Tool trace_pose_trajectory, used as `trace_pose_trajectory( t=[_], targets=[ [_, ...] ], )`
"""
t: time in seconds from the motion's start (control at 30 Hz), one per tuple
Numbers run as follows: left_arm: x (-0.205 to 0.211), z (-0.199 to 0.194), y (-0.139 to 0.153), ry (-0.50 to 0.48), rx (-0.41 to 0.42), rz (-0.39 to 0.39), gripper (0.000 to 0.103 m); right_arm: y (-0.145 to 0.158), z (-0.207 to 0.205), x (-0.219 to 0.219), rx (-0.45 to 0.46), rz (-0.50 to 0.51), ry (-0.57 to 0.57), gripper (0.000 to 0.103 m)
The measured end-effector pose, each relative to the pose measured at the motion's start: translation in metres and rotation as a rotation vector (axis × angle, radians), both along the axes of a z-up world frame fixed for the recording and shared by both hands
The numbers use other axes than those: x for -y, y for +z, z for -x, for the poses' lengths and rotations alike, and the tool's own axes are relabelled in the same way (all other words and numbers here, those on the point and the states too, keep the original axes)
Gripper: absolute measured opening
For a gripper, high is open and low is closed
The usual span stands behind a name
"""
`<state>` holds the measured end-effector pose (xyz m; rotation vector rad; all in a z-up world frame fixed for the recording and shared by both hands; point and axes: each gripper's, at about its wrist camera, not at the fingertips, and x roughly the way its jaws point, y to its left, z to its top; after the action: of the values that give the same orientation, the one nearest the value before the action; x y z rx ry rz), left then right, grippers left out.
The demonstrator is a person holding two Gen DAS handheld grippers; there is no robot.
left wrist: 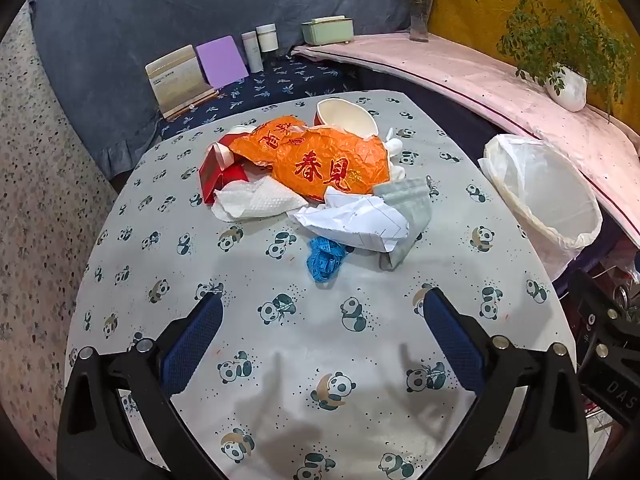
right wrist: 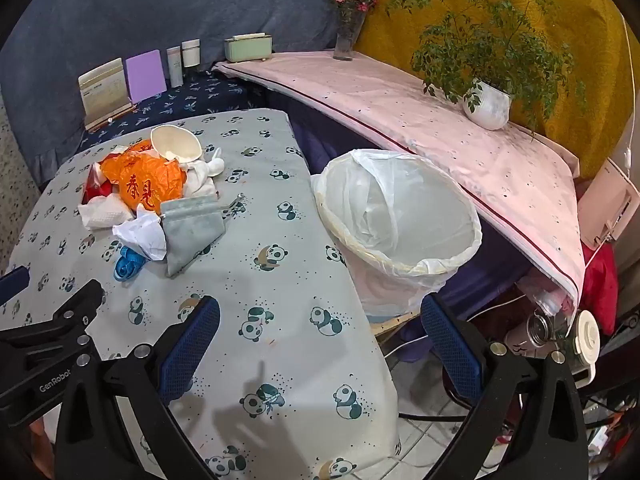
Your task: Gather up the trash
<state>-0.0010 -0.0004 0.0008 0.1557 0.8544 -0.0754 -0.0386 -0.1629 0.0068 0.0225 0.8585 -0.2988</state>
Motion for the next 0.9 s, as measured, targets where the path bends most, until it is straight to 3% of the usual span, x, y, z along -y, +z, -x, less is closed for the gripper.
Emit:
trace_pose_trajectory(
  t=[0.73, 0.9],
  targets=[
    [-0.001, 0.002, -0.001, 0.004, -0.009, 0.002, 0.095, 0.005, 0.001, 0.005, -0.001, -0.007, -0.001, 0.096],
    [-0.001, 0.003, -0.001, 0.005, -0.009, 0.004, 0.095, -0.005, 0.0, -0.002, -0.005, -0.008, -0.001, 0.096]
  ],
)
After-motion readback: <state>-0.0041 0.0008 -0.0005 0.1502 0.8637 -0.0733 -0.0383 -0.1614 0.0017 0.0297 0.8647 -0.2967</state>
